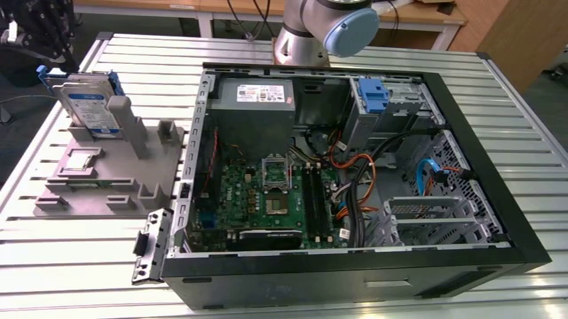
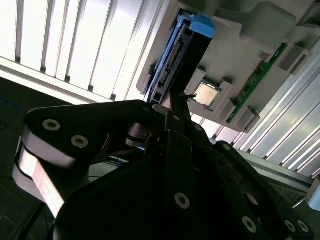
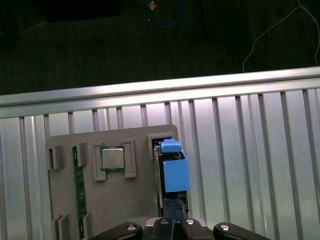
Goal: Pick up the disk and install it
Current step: 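Pick up the disk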
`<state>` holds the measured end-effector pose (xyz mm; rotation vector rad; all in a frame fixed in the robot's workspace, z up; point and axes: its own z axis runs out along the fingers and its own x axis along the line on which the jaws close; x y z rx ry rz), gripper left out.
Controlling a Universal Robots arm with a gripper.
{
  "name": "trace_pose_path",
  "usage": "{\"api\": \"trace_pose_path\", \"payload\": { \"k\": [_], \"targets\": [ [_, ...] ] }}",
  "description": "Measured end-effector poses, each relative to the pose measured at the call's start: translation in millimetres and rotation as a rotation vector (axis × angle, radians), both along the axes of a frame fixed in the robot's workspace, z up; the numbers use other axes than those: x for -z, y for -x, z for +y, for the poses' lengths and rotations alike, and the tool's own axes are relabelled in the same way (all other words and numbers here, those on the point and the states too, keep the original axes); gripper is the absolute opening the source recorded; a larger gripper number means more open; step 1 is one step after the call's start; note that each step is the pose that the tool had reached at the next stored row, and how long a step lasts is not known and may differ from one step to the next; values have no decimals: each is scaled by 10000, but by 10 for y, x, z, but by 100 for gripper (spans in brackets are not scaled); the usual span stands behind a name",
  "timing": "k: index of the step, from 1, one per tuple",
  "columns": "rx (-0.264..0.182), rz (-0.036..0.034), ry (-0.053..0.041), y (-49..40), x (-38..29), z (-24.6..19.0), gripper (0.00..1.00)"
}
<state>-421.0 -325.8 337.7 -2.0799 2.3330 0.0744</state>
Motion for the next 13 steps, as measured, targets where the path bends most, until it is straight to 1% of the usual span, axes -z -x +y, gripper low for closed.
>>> {"api": "trace_pose_path", "payload": {
  "k": [3, 4, 5, 11, 13],
  "targets": [
    [-1, 6, -2, 0, 0, 0, 11],
    [-2, 42, -9, -2, 1, 0, 11],
    [-2, 60, -10, -1, 1, 0, 11],
    [-6, 72, -10, 0, 1, 0, 11],
    [-88, 73, -10, 0, 1, 0, 11]
  ]
}}
